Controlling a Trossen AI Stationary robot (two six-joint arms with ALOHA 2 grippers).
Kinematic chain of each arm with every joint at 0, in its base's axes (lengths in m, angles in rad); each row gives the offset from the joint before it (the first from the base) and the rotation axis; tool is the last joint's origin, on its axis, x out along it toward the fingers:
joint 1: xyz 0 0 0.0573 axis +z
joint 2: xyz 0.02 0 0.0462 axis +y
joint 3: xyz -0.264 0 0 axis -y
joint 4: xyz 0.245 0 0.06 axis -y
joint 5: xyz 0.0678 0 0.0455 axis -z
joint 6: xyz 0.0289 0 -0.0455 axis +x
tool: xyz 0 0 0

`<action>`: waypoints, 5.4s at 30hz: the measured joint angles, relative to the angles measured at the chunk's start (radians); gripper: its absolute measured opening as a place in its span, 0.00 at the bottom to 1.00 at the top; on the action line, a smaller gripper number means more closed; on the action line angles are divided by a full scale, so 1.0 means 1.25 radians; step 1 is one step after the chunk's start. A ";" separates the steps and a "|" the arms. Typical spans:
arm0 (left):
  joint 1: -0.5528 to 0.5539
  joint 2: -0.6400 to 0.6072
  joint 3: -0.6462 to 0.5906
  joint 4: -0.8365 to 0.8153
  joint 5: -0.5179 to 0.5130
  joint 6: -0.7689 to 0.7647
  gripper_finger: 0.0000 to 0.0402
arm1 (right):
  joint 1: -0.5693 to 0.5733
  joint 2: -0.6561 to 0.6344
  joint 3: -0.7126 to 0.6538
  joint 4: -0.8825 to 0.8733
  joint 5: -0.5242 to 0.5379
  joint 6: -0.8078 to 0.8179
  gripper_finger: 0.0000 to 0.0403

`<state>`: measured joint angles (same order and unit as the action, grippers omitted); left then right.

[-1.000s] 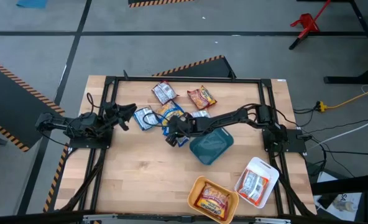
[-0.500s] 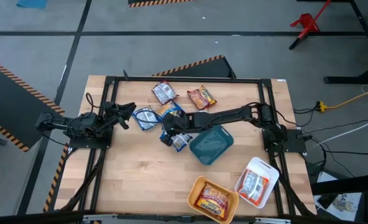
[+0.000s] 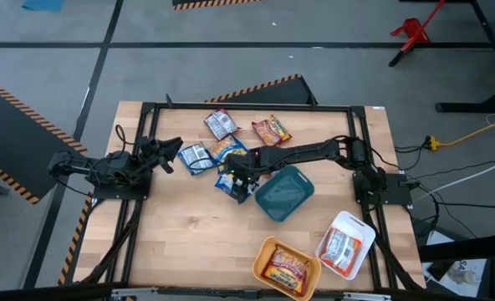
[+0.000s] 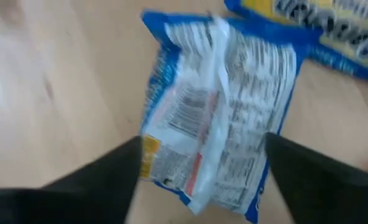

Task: Sort Maruchan noodles
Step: Put the top blue noodle pack into the green bin, then put the right blue noodle pack into the green bin

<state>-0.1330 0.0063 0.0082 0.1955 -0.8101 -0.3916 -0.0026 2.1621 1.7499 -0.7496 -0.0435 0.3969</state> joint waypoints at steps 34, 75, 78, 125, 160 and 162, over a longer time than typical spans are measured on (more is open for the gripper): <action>0.000 0.000 0.000 -0.004 -0.009 -0.014 0.27 | -0.020 0.083 -0.020 0.058 -0.140 0.084 0.38; 0.000 0.000 0.000 -0.005 -0.009 -0.013 0.27 | 0.046 0.040 0.450 -0.639 0.163 -0.230 0.00; 0.000 0.000 0.000 -0.007 -0.008 -0.013 0.27 | 0.069 0.001 0.429 -0.657 0.166 -0.261 0.00; 0.000 0.000 0.000 -0.042 0.006 -0.014 0.27 | 0.154 -0.264 -0.262 -0.367 0.123 -0.716 0.13; 0.000 0.000 0.000 -0.042 -0.002 -0.020 0.27 | -0.123 -0.160 0.016 0.070 0.118 -0.241 0.92; 0.000 0.000 0.000 -0.042 -0.002 -0.020 0.27 | -0.134 -0.118 0.016 0.076 0.118 -0.218 0.95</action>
<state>-0.1333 0.0063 0.0082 0.1429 -0.8131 -0.4168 -0.1706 2.0152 1.7695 -0.6541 0.1038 0.1244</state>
